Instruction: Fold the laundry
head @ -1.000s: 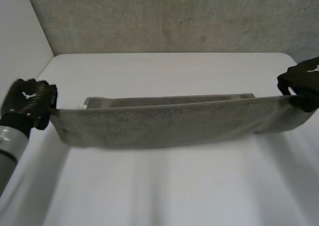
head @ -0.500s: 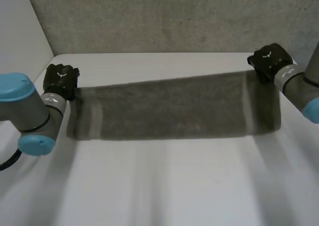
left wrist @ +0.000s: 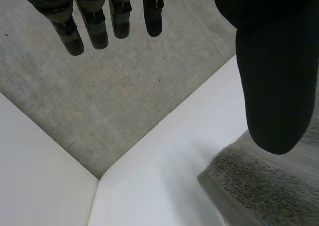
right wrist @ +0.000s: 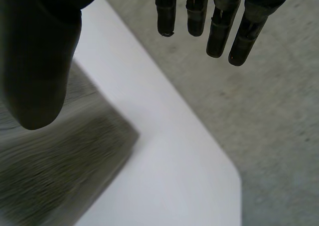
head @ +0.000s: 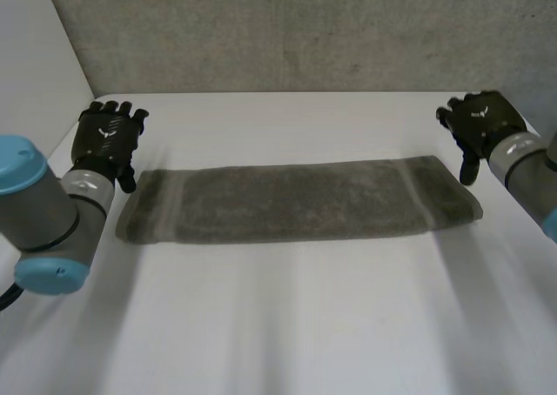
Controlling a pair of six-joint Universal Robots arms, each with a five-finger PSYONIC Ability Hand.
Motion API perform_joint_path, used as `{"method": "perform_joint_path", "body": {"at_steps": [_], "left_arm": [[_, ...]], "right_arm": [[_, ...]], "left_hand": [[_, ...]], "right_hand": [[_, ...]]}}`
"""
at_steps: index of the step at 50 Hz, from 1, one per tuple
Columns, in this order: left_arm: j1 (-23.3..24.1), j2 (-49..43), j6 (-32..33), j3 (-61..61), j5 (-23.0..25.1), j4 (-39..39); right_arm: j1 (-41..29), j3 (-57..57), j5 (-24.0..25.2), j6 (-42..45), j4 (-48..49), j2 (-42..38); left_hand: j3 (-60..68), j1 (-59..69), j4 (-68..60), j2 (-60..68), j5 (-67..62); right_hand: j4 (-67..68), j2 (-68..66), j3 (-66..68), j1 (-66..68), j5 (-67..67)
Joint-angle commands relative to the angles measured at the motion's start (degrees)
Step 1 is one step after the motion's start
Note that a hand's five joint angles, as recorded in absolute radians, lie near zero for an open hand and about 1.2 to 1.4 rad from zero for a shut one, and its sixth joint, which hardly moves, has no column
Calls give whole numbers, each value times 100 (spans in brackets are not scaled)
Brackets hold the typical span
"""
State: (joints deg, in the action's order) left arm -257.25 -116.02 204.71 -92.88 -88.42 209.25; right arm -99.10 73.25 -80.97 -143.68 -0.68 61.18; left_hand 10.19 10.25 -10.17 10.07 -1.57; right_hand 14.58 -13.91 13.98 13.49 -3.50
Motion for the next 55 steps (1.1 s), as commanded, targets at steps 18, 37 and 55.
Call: {"method": "perform_joint_path", "body": {"at_steps": [18, 37, 55], "left_arm": [[70, 598, -520, -1532, 44, 1733], [70, 590, -503, -1611, 44, 1768], [61, 625, -503, -1690, 44, 1777]], "right_arm": [[339, 761, 767, 24, 437, -748], [664, 348, 591, 42, 850, -1257], [1042, 357, 582, 147, 437, -1126]], "left_hand": [[137, 132, -139, 149, 1], [154, 148, -156, 166, -16], [137, 132, -139, 149, 1]], "right_hand": [[1468, -1535, 1528, 1577, -1576], [4664, -4731, 4724, 4773, -4772], [6542, -6609, 6602, 6651, -6650]]}}
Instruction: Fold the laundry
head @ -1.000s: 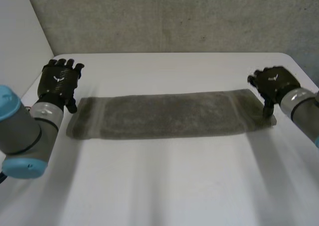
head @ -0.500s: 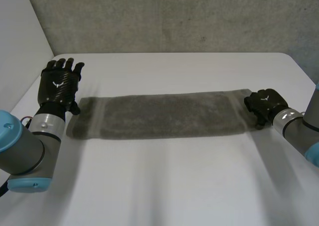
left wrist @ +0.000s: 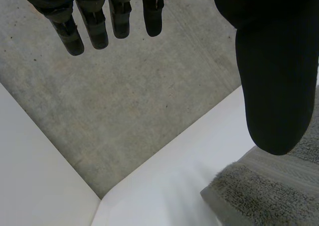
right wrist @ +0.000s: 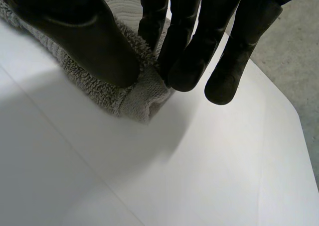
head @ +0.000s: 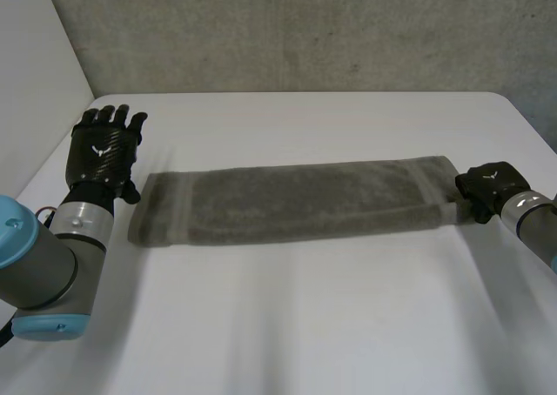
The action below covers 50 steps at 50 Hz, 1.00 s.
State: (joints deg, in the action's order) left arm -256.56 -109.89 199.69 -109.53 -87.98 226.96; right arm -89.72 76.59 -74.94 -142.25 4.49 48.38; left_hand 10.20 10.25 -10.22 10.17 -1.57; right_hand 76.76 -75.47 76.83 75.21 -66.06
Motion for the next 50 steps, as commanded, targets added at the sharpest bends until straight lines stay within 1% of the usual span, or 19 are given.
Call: {"method": "perform_joint_path", "body": {"at_steps": [1, 9, 13, 16, 20, 22, 24, 25, 27, 28, 30, 31, 32, 33, 35, 38, 48, 49, 50], "left_arm": [[-8, 12, 0, -25, 0, 6], [-34, 47, -9, -33, -9, -3], [-60, 91, -18, -33, -9, -3], [-69, 126, -26, -33, -26, -3], [-60, 144, -26, -33, -35, -3], [-52, 144, -26, -33, -44, -3], [-34, 144, -26, -68, -27, -3], [-34, 144, -26, -68, -26, -3], [-17, 144, -26, -77, -26, -3], [-16, 144, -26, -77, -26, -3], [1, 152, -18, -86, -26, -3], [1, 152, -18, -86, -26, -3], [1, 152, -18, -95, -18, 6], [1, 152, -18, -95, -18, 6], [10, 152, -18, -95, -18, 6], [10, 152, -18, -95, -18, 6], [36, 135, -18, -60, -18, 6], [36, 135, -18, -60, -18, 6], [80, 135, -18, -34, -18, 6]], "right_arm": [[104, 23, -21, 4, -80, 154], [675, 137, -240, 224, -757, 743], [1078, 102, -407, 1152, -1151, 1049], [1150, -64, -539, 1471, -1161, 1305], [904, -399, -618, 1305, -1170, 1411], [570, -566, -627, 1120, -1179, 1473], [-295, -829, -618, 797, -1161, 1552], [-300, -830, -618, 795, -1161, 1552], [-1297, -1101, -627, 716, -1048, 1438], [-1302, -1102, -627, 716, -1047, 1437], [-2352, -1391, -636, 707, -820, 1123], [-2357, -1392, -636, 707, -818, 1121], [-2861, -1488, -636, 707, -705, 930], [-2867, -1489, -636, 707, -704, 928], [-3636, -1594, -645, 725, -477, 534], [-4209, -1664, -645, 751, -222, 130], [-4791, -1832, -654, 725, 140, -593], [-4791, -1788, -654, 708, 148, -576], [-4791, -1788, -654, 707, 149, -575]], "left_hand": [[136, 131, -134, 139, 1], [136, 131, -134, 139, 1], [136, 131, -134, 139, 1], [136, 131, -134, 139, 1], [136, 131, -134, 139, 1], [136, 131, -134, 139, 1], [136, 131, -134, 139, 1], [136, 131, -134, 139, 1], [136, 131, -134, 139, 1], [136, 131, -134, 139, 1], [136, 131, -134, 139, 1], [136, 131, -134, 139, 1], [136, 131, -134, 139, 1], [136, 131, -134, 139, 1], [136, 131, -134, 139, 1], [136, 131, -134, 139, 1], [119, 114, -117, 122, 17], [119, 114, -117, 122, 17], [102, 98, -101, 105, 34]], "right_hand": [[324, -453, 317, 479, -394], [324, -453, 317, 479, -394], [324, -453, 317, 479, -394], [324, -453, 317, 479, -394], [324, -453, 317, 479, -394], [324, -453, 317, 479, -394], [324, -453, 317, 479, -394], [324, -453, 317, 479, -394], [324, -453, 317, 479, -394], [324, -453, 317, 479, -394], [324, -453, 317, 479, -394], [324, -453, 317, 479, -394], [324, -453, 317, 479, -394], [324, -453, 317, 479, -394], [324, -453, 317, 479, -394], [324, -453, 317, 479, -394], [81, -209, 73, 235, -150], [-3003, 2874, -3010, -2848, 2933], [-3034, 2905, -3041, -2879, 2964]]}}
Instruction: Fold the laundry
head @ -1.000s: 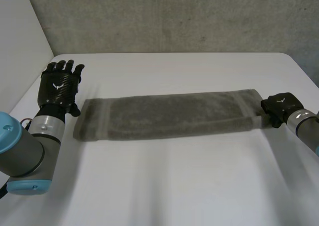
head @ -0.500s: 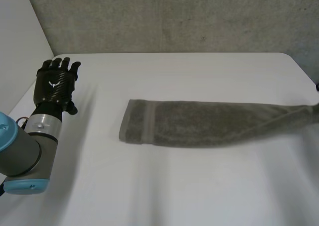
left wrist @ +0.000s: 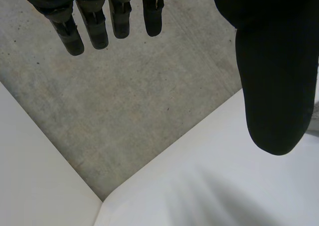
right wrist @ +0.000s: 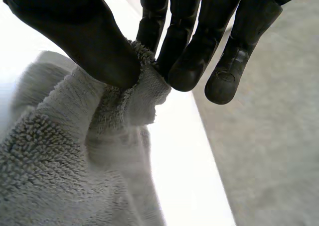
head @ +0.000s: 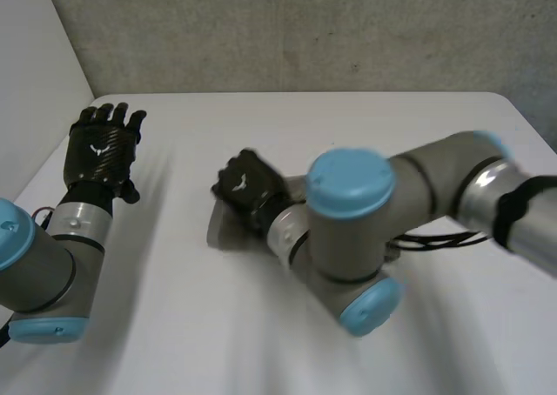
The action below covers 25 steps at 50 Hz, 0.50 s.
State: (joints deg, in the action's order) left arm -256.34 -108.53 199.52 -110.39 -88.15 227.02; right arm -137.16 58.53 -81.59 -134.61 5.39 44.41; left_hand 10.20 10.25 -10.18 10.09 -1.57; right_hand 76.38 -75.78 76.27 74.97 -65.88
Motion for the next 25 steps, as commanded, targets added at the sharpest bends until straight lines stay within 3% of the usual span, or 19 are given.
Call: {"method": "perform_joint_path", "body": {"at_steps": [1, 5, 15, 22, 25], "left_arm": [[119, 7, -9, 96, 0, 0], [321, 7, -9, 219, -18, 0], [1252, -317, 0, 790, -62, -97], [1587, -809, 43, 1027, -44, -237], [1613, -951, 44, 1037, -44, -246]], "right_arm": [[-13, 44, -23, -91, 59, -117], [40, 141, -76, -329, -3, 156], [1549, 1975, 90, -2445, -47, 1657], [2280, 2873, 275, -2527, 14, 1782], [2421, 3050, 302, -2264, 41, 1694]], "left_hand": [[102, 97, -104, 113, 34], [102, 97, -104, 113, 34], [153, 148, -155, 164, -16], [170, 165, -171, 181, -33], [170, 165, -172, 181, -33]], "right_hand": [[-6638, 6578, -6627, -6497, 6588], [-6638, 6578, -6627, -6497, 6588], [-6638, 6578, -6627, -6497, 6588], [-6638, 6578, -6627, -6497, 6588], [-5744, 5684, -5733, -5603, 5694]]}}
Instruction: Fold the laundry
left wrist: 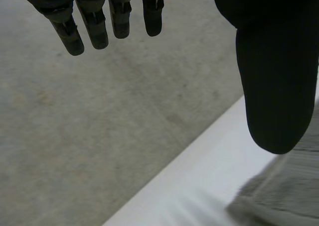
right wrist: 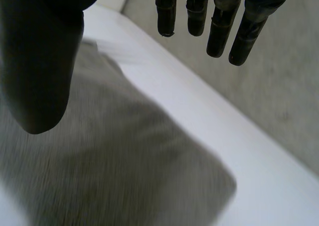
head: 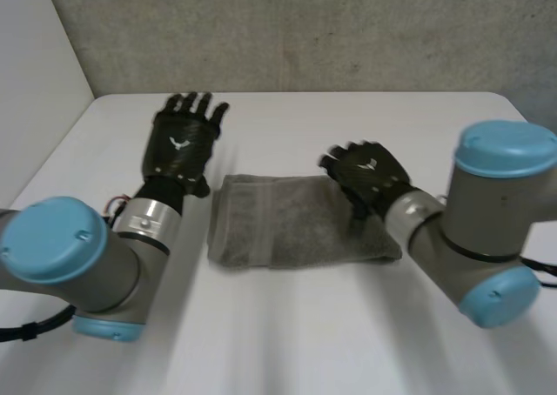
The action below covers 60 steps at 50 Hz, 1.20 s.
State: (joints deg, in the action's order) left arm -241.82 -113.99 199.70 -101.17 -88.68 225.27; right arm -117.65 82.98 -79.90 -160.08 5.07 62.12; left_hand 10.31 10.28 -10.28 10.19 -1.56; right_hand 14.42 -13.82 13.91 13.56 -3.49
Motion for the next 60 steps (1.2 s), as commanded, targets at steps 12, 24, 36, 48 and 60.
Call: {"method": "perform_joint_path", "body": {"at_steps": [12, 24, 36, 48, 60], "left_arm": [[144, -158, -1, -8, 0, -79], [83, 210, -18, -8, -404, -97], [-338, 589, -220, -140, -712, -88], [-532, 694, -1178, -228, -668, -202], [-401, 809, -1222, -44, -668, -264]], "right_arm": [[788, 693, 27, 1286, 47, -376], [394, 220, -597, 2390, 635, 90], [-1997, -1108, -2, 4767, 829, -1253], [-2192, -1276, 160, 4365, 846, -1538], [-735, -608, 36, -680, 1093, 116]], "left_hand": [[141, 145, -145, 154, -17], [74, 78, -78, 87, 50], [-10, -7, 7, 3, 135], [-10, -7, 7, 3, 135], [24, 27, -27, 36, 101]], "right_hand": [[5773, -5833, 5825, 5859, -5866], [6558, -6618, 6609, 6644, -6651], [6558, -6618, 6609, 6644, -6651], [3013, -3072, 3064, 3098, -3106], [-442, 382, -391, -356, 349]]}}
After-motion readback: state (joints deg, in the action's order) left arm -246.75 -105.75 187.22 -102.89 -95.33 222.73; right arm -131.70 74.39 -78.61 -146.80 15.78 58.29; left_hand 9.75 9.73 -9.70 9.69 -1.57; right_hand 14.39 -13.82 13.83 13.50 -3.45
